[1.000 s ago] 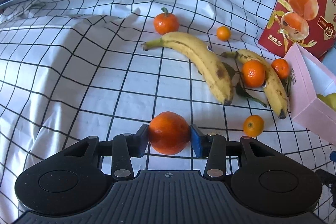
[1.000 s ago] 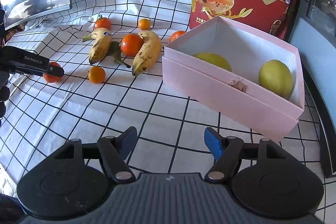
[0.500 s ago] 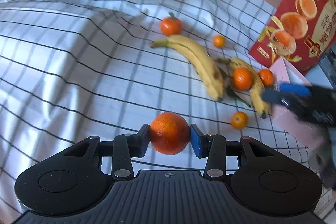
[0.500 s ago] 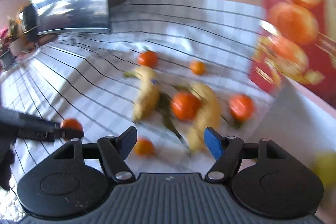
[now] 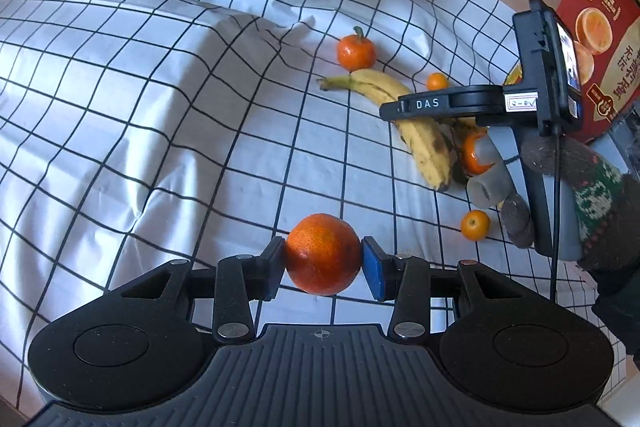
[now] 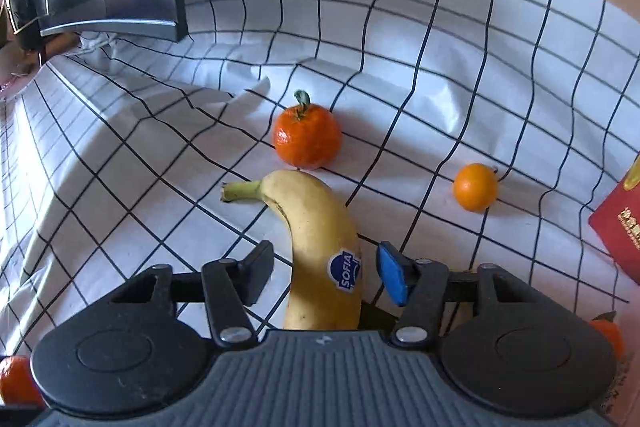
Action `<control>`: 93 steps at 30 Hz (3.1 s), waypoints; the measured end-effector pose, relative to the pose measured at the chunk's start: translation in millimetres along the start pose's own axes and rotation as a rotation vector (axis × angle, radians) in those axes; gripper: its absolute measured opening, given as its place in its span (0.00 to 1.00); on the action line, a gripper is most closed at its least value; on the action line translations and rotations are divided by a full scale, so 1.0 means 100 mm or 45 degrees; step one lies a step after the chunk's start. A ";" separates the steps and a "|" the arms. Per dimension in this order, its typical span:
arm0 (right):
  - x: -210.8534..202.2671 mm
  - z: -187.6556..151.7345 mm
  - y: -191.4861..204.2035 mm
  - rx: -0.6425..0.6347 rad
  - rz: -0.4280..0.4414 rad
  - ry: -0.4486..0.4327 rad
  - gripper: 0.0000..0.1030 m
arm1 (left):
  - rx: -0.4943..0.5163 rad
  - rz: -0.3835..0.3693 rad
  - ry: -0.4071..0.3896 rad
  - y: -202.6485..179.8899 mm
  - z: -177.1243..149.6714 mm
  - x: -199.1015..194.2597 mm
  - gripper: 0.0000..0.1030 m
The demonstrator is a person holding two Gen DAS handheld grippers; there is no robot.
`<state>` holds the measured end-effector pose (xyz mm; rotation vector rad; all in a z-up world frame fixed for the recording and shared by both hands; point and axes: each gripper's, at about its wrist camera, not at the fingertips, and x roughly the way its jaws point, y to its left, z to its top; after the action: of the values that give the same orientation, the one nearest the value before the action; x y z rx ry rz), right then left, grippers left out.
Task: Organize fruits
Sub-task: 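Grasp the large mandarin with the left gripper while the right gripper reaches the banana, then carry the mandarin into the pink box and open the left gripper while the right gripper lifts the banana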
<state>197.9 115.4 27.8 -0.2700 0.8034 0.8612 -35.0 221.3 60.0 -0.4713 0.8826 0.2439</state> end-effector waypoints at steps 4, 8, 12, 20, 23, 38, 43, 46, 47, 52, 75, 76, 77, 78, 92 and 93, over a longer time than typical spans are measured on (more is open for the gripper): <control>0.00 -0.03 0.03 -0.008 -0.009 0.032 0.35 | -0.002 -0.013 0.016 0.00 -0.03 0.03 0.45; -0.08 -0.10 0.08 -0.009 0.035 0.059 0.35 | -0.009 -0.022 0.037 -0.01 -0.06 0.08 0.45; -0.22 -0.26 0.19 -0.027 0.098 0.068 0.35 | -0.007 -0.038 0.062 -0.04 -0.09 0.13 0.45; -0.37 -0.44 0.31 -0.045 0.142 0.044 0.35 | 0.002 -0.050 0.094 -0.08 -0.14 0.18 0.45; -0.33 -0.44 0.33 -0.053 0.126 0.024 0.36 | 0.001 -0.046 0.090 -0.07 -0.14 0.17 0.45; -0.47 -0.46 0.45 -0.148 0.023 -0.123 0.35 | -0.012 -0.055 0.058 -0.07 -0.16 0.09 0.45; -0.90 -0.51 0.32 -0.065 0.028 -0.263 0.35 | 0.004 -0.072 0.041 -0.15 -0.17 0.08 0.45; -1.21 -0.58 0.26 -0.032 0.012 -0.362 0.35 | 0.029 -0.086 0.032 -0.24 -0.15 0.09 0.45; -1.32 -0.59 0.24 -0.026 0.007 -0.393 0.35 | 0.042 -0.091 0.026 -0.28 -0.14 0.08 0.45; -1.86 -0.62 0.02 0.045 -0.016 -0.532 0.35 | 0.140 -0.137 -0.019 -0.58 -0.04 0.05 0.45; -3.52 -2.38 -1.00 0.491 -0.610 -0.529 0.35 | 0.589 -0.566 0.118 -3.09 0.89 1.18 0.44; -3.53 -2.40 -1.00 0.497 -0.623 -0.526 0.35 | 0.576 -0.558 0.104 -3.11 0.89 1.21 0.44; -3.55 -2.42 -1.02 0.503 -0.634 -0.523 0.35 | 0.559 -0.563 0.096 -3.10 0.88 1.22 0.44; -3.56 -2.43 -1.02 0.505 -0.642 -0.521 0.35 | 0.541 -0.571 0.091 -3.07 0.88 1.22 0.44; -3.25 -1.74 -1.68 0.478 -0.462 -0.446 0.35 | 0.416 -0.577 0.088 -2.19 0.37 0.66 0.44; -3.18 -1.68 -1.72 0.469 -0.449 -0.427 0.35 | 0.417 -0.571 0.087 -2.13 0.33 0.61 0.44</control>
<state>118.4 -262.6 126.9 0.0600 0.5626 0.3992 109.3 52.5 92.4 -0.3607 0.8406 -0.3255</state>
